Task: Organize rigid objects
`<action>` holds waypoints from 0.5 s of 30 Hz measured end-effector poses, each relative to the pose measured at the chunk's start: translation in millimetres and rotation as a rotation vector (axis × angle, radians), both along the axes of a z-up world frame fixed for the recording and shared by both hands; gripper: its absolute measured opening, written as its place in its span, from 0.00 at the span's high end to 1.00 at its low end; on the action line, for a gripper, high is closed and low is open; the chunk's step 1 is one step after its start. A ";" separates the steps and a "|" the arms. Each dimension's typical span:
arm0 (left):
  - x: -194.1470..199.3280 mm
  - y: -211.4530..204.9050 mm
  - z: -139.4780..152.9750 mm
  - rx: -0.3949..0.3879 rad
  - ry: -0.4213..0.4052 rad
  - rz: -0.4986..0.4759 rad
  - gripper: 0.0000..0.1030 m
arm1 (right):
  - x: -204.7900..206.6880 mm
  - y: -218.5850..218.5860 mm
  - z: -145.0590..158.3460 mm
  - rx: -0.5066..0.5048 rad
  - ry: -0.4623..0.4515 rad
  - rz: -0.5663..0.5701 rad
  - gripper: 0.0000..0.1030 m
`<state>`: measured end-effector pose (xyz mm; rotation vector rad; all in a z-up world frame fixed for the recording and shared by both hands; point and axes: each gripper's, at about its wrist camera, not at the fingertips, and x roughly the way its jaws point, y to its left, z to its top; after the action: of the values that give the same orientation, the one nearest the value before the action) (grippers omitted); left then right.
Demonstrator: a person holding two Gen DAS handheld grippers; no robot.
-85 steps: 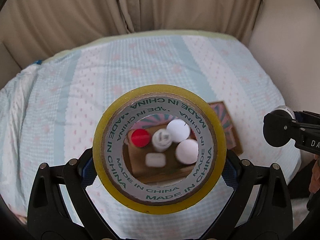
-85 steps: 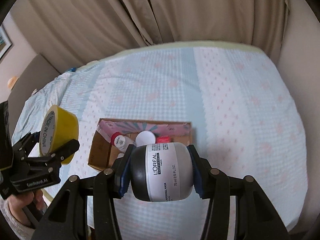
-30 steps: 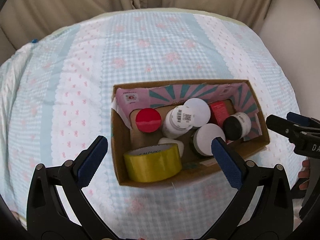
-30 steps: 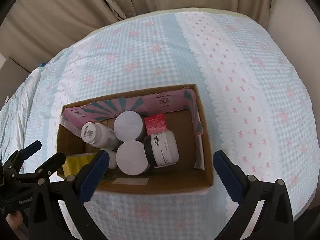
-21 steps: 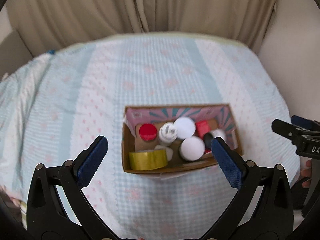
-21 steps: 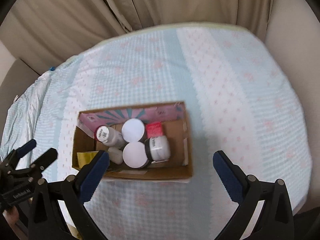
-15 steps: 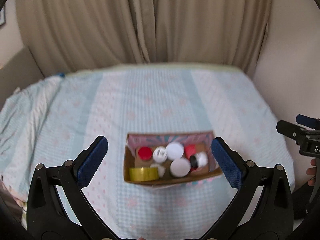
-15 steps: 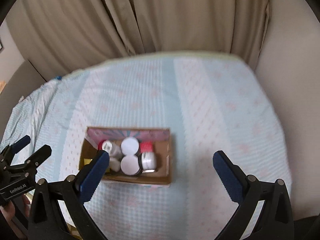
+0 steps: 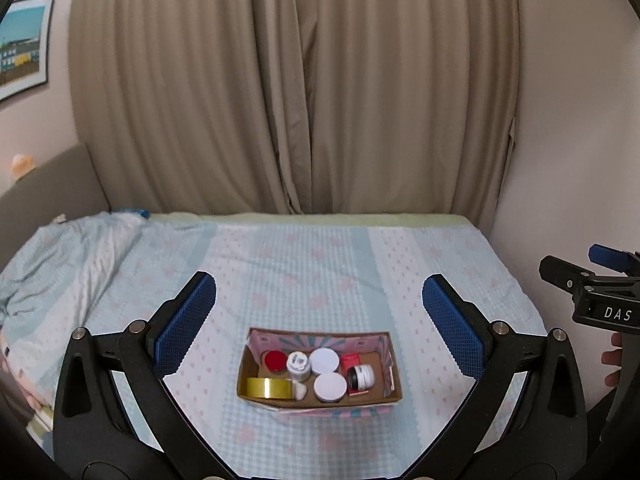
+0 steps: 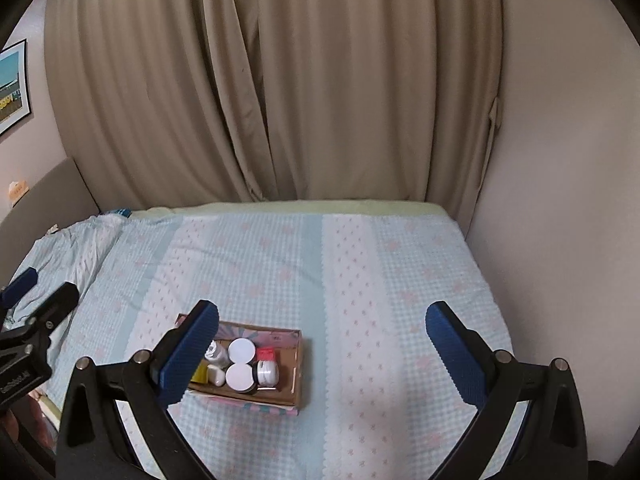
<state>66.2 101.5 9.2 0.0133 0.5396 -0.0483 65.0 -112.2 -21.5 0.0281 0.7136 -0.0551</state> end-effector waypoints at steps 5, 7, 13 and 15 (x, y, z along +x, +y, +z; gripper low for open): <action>-5.8 -10.1 3.5 0.010 -0.024 -0.009 0.00 | -8.6 -3.8 2.6 -0.018 -0.035 -0.015 0.00; -6.5 -13.2 3.9 0.017 -0.026 -0.012 0.00 | -9.5 -5.1 4.3 -0.025 -0.045 -0.018 0.00; -9.2 -18.4 4.7 0.032 -0.033 -0.016 0.00 | -11.2 -7.4 5.2 -0.025 -0.050 -0.018 0.00; -9.9 -19.1 4.6 0.029 -0.031 -0.018 0.00 | -12.1 -8.1 4.9 -0.024 -0.048 -0.021 0.00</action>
<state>56.3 82.4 13.8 0.0474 0.5094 -0.0579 52.9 -120.3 -16.6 0.0138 0.6645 -0.0825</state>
